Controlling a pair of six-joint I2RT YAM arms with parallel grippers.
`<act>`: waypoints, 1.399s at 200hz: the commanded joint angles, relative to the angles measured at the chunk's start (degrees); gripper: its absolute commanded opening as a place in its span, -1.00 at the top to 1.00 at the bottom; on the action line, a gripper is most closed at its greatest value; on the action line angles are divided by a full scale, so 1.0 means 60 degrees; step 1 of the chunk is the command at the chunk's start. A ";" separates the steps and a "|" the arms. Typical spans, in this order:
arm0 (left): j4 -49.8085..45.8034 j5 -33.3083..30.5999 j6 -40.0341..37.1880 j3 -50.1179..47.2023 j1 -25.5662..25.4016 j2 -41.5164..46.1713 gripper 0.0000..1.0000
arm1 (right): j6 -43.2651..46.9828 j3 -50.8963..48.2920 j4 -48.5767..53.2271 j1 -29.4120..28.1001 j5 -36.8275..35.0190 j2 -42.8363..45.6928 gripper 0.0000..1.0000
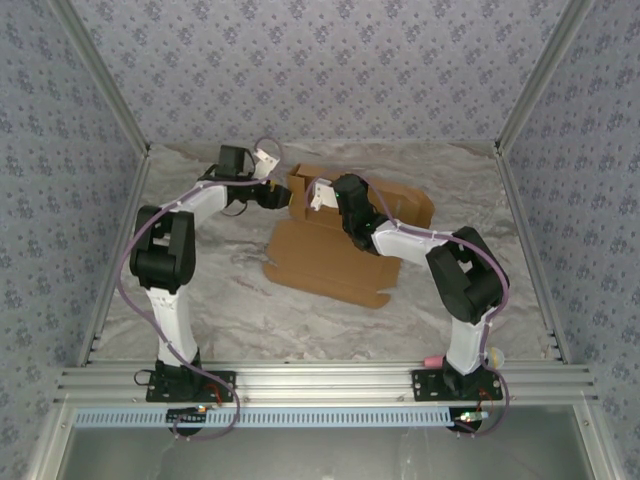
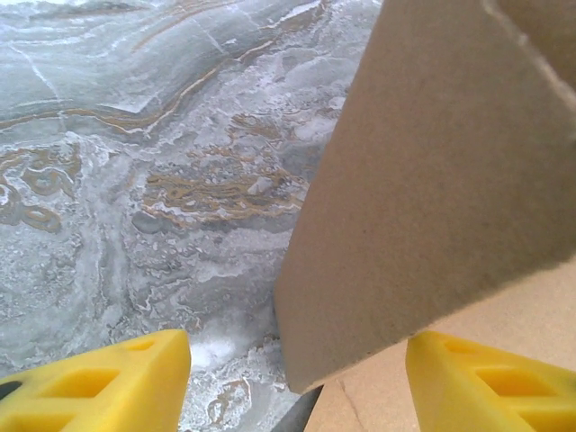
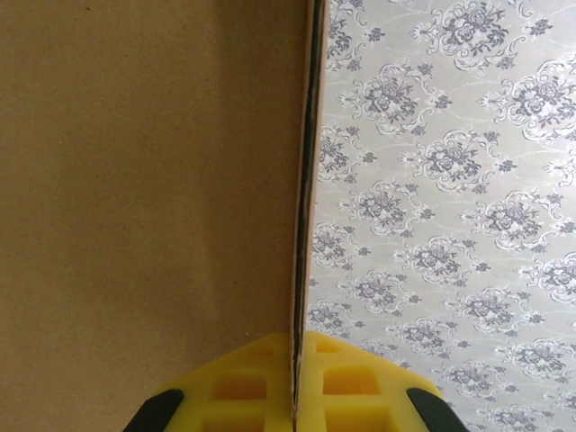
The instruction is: Fold the paper box
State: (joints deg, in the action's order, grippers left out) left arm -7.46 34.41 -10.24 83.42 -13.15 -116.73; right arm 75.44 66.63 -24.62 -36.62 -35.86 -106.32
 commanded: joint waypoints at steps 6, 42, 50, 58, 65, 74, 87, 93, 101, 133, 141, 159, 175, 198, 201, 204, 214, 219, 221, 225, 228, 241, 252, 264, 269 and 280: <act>0.1260 -0.0459 0.0861 -0.0201 -0.0079 0.0432 -0.36 | -0.0063 -0.0071 0.0508 -0.0195 0.0246 0.0245 1.00; 0.1495 -0.0102 0.0880 -0.0325 -0.0079 0.0515 -0.47 | -0.0074 -0.0076 0.0646 -0.0181 0.0256 0.0303 1.00; 0.1479 -0.0022 0.0862 -0.0296 -0.0078 0.0514 -0.48 | -0.0103 -0.0075 0.0696 -0.0169 0.0284 0.0318 1.00; 0.1439 0.0132 0.0796 -0.0269 -0.0079 0.0523 -0.50 | -0.0132 -0.0067 0.0759 -0.0164 0.0292 0.0318 1.00; 0.1368 0.0278 0.0727 -0.0240 -0.0079 0.0518 -0.52 | -0.0151 -0.0038 0.0803 -0.0164 0.0305 0.0307 1.00; 0.1300 0.0400 0.0604 -0.0216 -0.0079 0.0514 -0.54 | -0.0151 -0.0020 0.0834 -0.0157 0.0292 0.0289 1.00; 0.1125 0.0602 0.0303 -0.0215 -0.0079 0.0543 -0.57 | -0.0148 0.0007 0.0851 -0.0141 0.0286 0.0260 1.00; 0.1036 0.0674 0.0155 -0.0207 -0.0081 0.0555 -0.58 | -0.0164 0.0008 0.0865 -0.0150 0.0282 0.0249 1.00; 0.0905 0.0819 -0.0018 -0.0188 -0.0079 0.0558 -0.58 | -0.0166 0.0024 0.0881 -0.0139 0.0306 0.0245 1.00; 0.0920 0.1335 -0.0242 -0.0154 -0.0094 0.0571 -0.52 | -0.0241 0.0189 0.1109 -0.0149 0.0316 0.0165 1.00; 0.1052 0.1364 -0.0220 -0.0223 -0.0115 0.0601 -0.49 | -0.0253 0.0197 0.1141 -0.0150 0.0301 0.0126 1.00; 0.1250 0.1215 -0.0204 -0.0346 -0.0178 0.0688 -0.47 | -0.0290 0.0201 0.1265 -0.0144 0.0283 0.0069 1.00; 0.1443 0.0872 -0.0173 -0.0471 -0.0232 0.0747 -0.43 | -0.0349 0.0538 0.1407 -0.0140 0.0256 0.0024 1.00; 0.2090 0.0666 0.0096 -0.0895 -0.0270 0.0931 -0.33 | -0.0454 0.0598 0.1574 -0.0137 0.0258 -0.0007 1.00; 0.2126 0.0668 0.0132 -0.0938 -0.0270 0.0949 -0.31 | -0.0458 0.0610 0.1594 -0.0133 0.0255 -0.0008 1.00; 0.2174 0.0681 0.0164 -0.0961 -0.0270 0.0980 -0.30 | -0.0459 0.0613 0.1609 -0.0123 0.0259 -0.0012 1.00; 0.2238 0.0771 0.0194 -0.1064 -0.0284 0.1028 -0.27 | -0.0495 0.0621 0.1642 -0.0113 0.0253 -0.0004 1.00; 0.2229 0.0807 0.0206 -0.1078 -0.0284 0.1041 -0.26 | -0.0492 0.0642 0.1657 -0.0118 0.0263 -0.0004 1.00; 0.2226 0.0833 0.0211 -0.1073 -0.0284 0.1041 -0.25 | -0.0500 0.0635 0.1668 -0.0121 0.0259 -0.0004 1.00; 0.2193 0.0854 0.0209 -0.1071 -0.0298 0.1041 -0.24 | -0.0509 0.0653 0.1672 -0.0115 0.0252 -0.0004 1.00; 0.2170 0.0878 0.0207 -0.1071 -0.0299 0.1041 -0.23 | -0.0516 0.0657 0.1676 -0.0108 0.0256 -0.0011 1.00; 0.2123 0.0928 0.0201 -0.1100 -0.0325 0.1056 -0.22 | -0.0528 0.0693 0.1714 -0.0108 0.0261 -0.0021 1.00; 0.2157 0.0926 0.0241 -0.1173 -0.0341 0.1071 -0.20 | -0.0546 0.0716 0.1716 -0.0111 0.0258 -0.0028 1.00; 0.2370 0.0944 0.0351 -0.1307 -0.0357 0.1095 -0.14 | -0.0569 0.0727 0.1731 -0.0115 0.0258 -0.0036 1.00; 0.2474 0.0965 0.0406 -0.1357 -0.0358 0.1107 -0.14 | -0.0576 0.0738 0.1731 -0.0122 0.0242 -0.0044 1.00; 0.2678 0.0834 0.0517 -0.1469 -0.0393 0.1111 -0.11 | -0.0603 0.0727 0.1753 -0.0115 0.0240 -0.0034 1.00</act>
State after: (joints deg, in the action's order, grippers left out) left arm 4.75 38.63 -8.60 76.14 -14.81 -112.90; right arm 72.42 69.65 -17.15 -36.80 -35.48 -105.80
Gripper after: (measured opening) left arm 0.568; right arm 0.060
